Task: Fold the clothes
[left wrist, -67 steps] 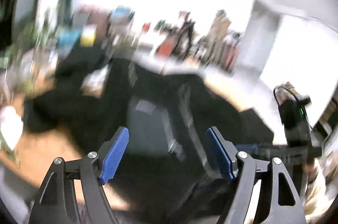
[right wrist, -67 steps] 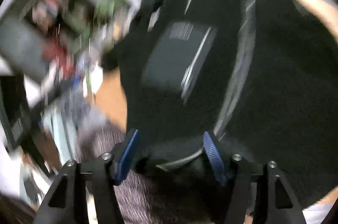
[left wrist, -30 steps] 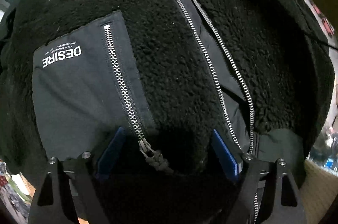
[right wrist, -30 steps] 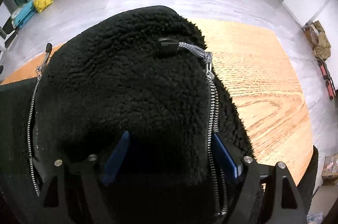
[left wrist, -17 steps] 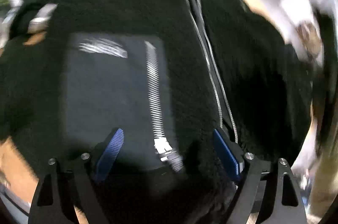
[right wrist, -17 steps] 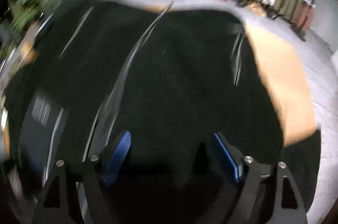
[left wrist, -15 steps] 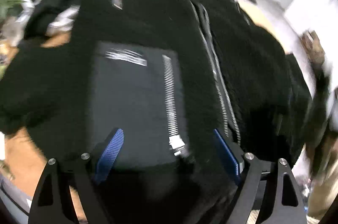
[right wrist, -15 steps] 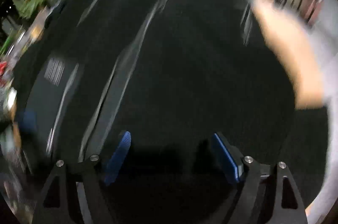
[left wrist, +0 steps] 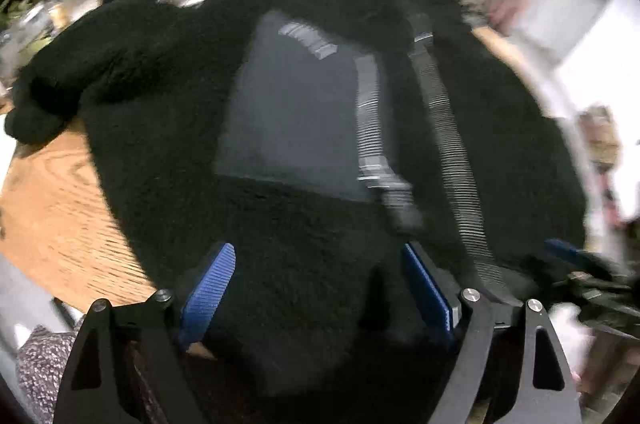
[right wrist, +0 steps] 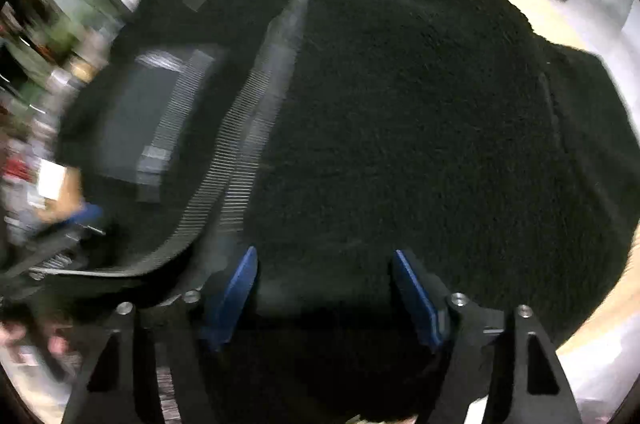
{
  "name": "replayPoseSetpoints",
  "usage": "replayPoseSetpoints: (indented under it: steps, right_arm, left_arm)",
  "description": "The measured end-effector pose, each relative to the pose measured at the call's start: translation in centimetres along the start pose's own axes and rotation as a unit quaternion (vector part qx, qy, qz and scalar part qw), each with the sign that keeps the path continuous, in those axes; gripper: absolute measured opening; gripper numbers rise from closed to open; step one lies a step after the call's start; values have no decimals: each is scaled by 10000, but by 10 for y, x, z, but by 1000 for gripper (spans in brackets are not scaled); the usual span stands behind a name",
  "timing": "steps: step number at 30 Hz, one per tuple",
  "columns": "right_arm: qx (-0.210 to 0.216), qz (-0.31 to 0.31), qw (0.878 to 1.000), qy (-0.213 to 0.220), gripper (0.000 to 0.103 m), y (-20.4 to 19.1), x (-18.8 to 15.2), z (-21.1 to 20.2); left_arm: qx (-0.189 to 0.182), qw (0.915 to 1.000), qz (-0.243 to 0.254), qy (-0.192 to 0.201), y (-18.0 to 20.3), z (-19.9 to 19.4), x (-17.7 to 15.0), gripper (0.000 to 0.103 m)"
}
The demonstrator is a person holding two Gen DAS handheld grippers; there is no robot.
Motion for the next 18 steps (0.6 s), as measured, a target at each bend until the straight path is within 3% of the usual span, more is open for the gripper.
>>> replayPoseSetpoints:
  steps: [2, 3, 5, 8, 10, 14, 16, 18]
  right_arm:
    - [-118, -51, 9998, -119, 91, 0, -10, 1]
    - [-374, 0, 9990, -235, 82, 2, -15, 6]
    - [-516, 118, 9984, -211, 78, 4, -21, 4]
    - [-321, 145, 9990, 287, 78, -3, -36, -31]
    - [-328, -275, 9949, 910, 81, -26, -38, -73]
    - [-530, -1296, 9615, 2364, 102, -74, -27, -149]
    - [-678, -1559, 9494, 2642, 103, -67, -40, -174]
    - [-676, -1625, 9486, 2630, 103, -69, -51, -184]
  left_arm:
    - [-156, 9988, -64, 460, 8, -40, 2, 84]
    - [-227, 9973, -98, 692, 12, -60, 3, 84]
    - [-256, 9926, -167, 1177, 22, -108, 6, 86]
    - [21, 9889, -116, 1481, 36, -158, 9, 86]
    - [-127, 9863, -122, 1637, 45, -195, 10, 86]
    - [-848, 9767, -448, 1918, 67, -267, 0, 86]
    - [-612, 9809, -73, 1844, 86, -295, -3, 86]
    - [-184, 9828, 359, 1803, 99, -306, -10, 86]
Point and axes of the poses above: each gripper's, at about its wrist camera, not at the fingertips, and z roughly the way its jaws point, y to its right, x to its top, the point moved 2 cm from there along z, roughly the way its jaws point, and after that the axes turned 14 degrees about z, right-handed, at the moved point
